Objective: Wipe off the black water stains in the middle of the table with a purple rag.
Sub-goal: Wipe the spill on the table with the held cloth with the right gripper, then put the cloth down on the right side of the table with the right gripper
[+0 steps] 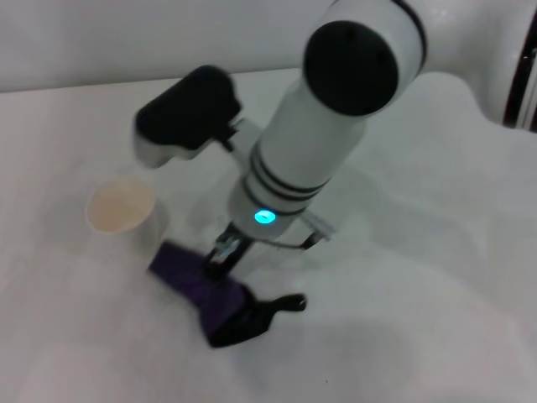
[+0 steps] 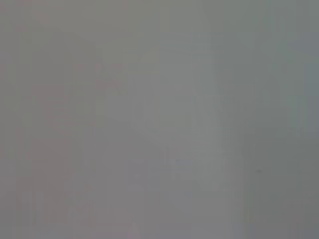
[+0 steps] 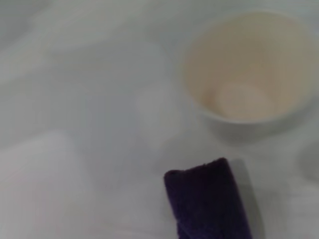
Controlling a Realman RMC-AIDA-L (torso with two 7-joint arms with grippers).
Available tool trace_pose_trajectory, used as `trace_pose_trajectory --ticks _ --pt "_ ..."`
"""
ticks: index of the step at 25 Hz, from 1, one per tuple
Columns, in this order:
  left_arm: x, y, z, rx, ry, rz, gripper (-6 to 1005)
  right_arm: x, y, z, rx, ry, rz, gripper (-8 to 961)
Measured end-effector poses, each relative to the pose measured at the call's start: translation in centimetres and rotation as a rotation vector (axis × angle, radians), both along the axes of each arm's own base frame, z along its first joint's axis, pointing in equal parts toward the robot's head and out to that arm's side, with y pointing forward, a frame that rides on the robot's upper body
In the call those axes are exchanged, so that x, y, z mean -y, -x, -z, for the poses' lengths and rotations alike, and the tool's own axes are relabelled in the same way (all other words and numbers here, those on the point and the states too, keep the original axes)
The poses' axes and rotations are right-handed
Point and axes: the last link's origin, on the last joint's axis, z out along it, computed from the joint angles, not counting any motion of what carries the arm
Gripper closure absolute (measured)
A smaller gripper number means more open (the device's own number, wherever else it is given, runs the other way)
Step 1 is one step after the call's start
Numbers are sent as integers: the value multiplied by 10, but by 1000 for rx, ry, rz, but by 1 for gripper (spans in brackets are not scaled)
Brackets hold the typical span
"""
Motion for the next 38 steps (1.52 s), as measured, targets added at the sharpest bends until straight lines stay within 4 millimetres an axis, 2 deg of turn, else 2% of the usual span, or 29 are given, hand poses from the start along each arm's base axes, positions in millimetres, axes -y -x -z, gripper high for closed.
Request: trace_pose_trajectory --ticks 5,11,16,23,26,32,38 --pt "-1 0 -1 7 -14 -5 123 -18 -26 -28 69 -88 54 911" --pt "-7 3 2 36 -33 -49 123 -31 -66 -66 166 -189 136 910" --pt "-17 2 6 54 -35 -83 123 -30 -98 -92 184 -225 213 911" --pt "-34 -6 12 69 -19 -84 122 -28 -142 -145 167 -338 296 911" --pt "-42 -10 15 76 -11 -84 122 -28 -152 -158 145 -346 301 910" --pt "-54 -19 18 86 -4 -69 122 -24 -168 -166 151 -334 288 910" --pt "-56 -20 16 102 -21 -68 122 -22 -179 -178 117 -362 283 795"
